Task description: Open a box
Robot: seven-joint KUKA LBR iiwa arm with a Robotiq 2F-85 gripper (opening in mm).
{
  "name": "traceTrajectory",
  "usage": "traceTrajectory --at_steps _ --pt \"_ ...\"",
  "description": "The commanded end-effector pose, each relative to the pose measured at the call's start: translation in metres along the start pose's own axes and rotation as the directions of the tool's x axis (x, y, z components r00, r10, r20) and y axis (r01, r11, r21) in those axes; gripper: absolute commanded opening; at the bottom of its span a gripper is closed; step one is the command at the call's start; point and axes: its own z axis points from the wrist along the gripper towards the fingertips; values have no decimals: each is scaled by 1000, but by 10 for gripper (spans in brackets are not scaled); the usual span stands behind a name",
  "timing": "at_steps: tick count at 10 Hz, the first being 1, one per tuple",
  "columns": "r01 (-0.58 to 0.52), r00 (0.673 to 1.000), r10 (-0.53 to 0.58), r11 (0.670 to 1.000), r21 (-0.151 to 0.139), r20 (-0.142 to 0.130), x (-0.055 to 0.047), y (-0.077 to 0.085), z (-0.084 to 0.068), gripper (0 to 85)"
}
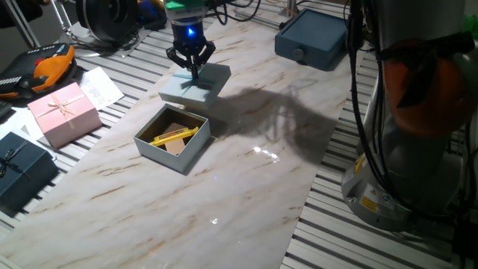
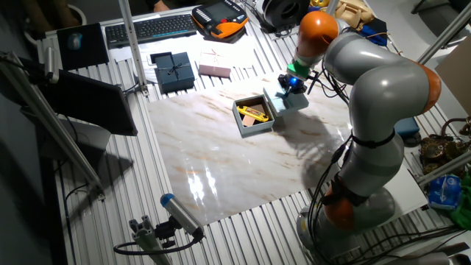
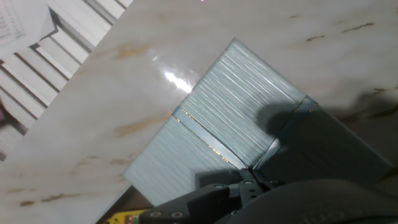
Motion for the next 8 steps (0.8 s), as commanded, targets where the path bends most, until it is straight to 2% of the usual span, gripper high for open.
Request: traceTrajectory --at_steps 1,3,5,8 --pt "-16 1000 16 1000 8 10 -2 -3 2 0" --pt "-28 999 28 1000 0 27 -6 -10 8 0" --pt "-15 999 15 1000 -21 28 -10 -14 17 0" --pt "-5 1000 6 999 -33 31 -14 -14 29 0"
